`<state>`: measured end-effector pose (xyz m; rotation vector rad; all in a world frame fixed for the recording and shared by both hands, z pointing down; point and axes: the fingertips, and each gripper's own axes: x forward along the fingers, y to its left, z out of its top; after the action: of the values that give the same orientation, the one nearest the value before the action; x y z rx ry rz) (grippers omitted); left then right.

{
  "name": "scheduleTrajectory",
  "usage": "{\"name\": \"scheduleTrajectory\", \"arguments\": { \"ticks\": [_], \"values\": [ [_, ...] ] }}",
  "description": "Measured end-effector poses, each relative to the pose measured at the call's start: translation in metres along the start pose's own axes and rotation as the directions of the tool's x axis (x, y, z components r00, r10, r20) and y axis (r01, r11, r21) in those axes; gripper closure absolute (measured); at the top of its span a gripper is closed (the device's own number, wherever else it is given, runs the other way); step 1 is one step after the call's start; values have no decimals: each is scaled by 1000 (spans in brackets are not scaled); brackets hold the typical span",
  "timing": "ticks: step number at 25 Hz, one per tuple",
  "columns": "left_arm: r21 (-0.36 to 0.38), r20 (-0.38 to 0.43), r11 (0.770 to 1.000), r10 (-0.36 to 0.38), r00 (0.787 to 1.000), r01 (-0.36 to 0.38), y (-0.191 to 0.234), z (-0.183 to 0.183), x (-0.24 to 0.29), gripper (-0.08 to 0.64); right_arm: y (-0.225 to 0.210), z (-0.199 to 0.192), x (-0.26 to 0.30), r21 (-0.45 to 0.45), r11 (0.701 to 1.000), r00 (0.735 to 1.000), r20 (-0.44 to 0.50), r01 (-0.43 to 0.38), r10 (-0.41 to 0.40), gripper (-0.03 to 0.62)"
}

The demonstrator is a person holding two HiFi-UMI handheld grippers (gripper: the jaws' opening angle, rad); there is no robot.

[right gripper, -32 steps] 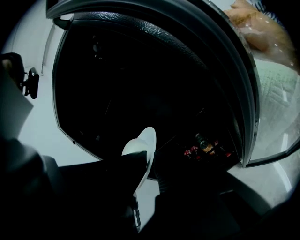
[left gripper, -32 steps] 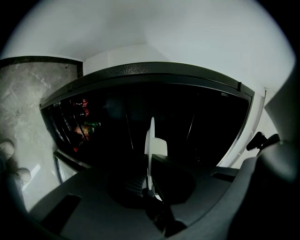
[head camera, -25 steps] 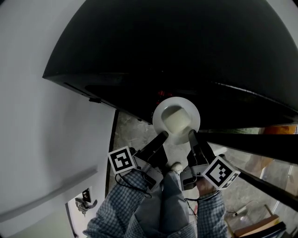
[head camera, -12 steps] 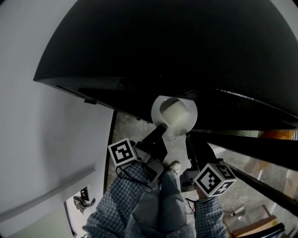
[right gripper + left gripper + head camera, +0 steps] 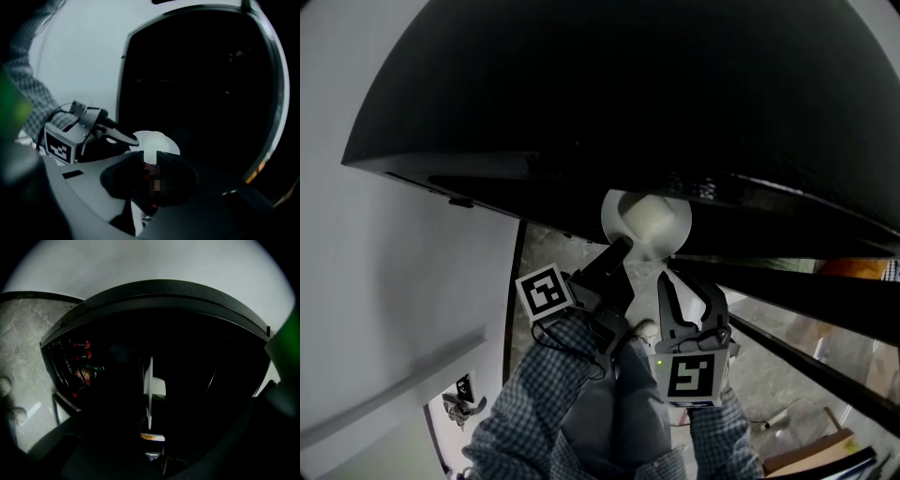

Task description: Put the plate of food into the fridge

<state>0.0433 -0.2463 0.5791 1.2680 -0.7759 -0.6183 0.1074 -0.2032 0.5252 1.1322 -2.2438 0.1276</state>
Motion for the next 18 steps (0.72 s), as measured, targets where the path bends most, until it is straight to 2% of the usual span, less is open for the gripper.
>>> {"name": "scheduleTrajectory", "arguments": {
  "ticks": [3, 6, 8, 12, 16, 18],
  "values": [
    [-4, -2, 1000, 1, 1000, -1, 2, 0, 3, 536, 9, -3, 8, -151, 988, 1000, -7, 5, -6, 509],
    [-3, -4, 1000, 4, 1000, -4, 3, 1, 5, 535, 15, -7, 16, -319, 948, 1000, -19, 13, -20, 509],
    [0, -6, 1000, 4, 1000, -4, 4, 1, 6, 536, 17, -9, 20, -423, 906, 999, -26, 19, -33, 509],
    [1, -7, 1000, 1, 1000, -1, 4, 1, 7, 536, 23, -18, 29, -600, 800, 996, -69, 0, -51, 509],
    [5, -14, 1000, -2, 1000, 2, 4, 1, 8, 535, 29, -26, 37, -717, 697, 993, -96, -18, -73, 509],
    [5, -16, 1000, -4, 1000, 4, 3, 0, 9, 535, 29, -27, 41, -756, 654, 992, -93, -15, -85, 509]
  ]
}}
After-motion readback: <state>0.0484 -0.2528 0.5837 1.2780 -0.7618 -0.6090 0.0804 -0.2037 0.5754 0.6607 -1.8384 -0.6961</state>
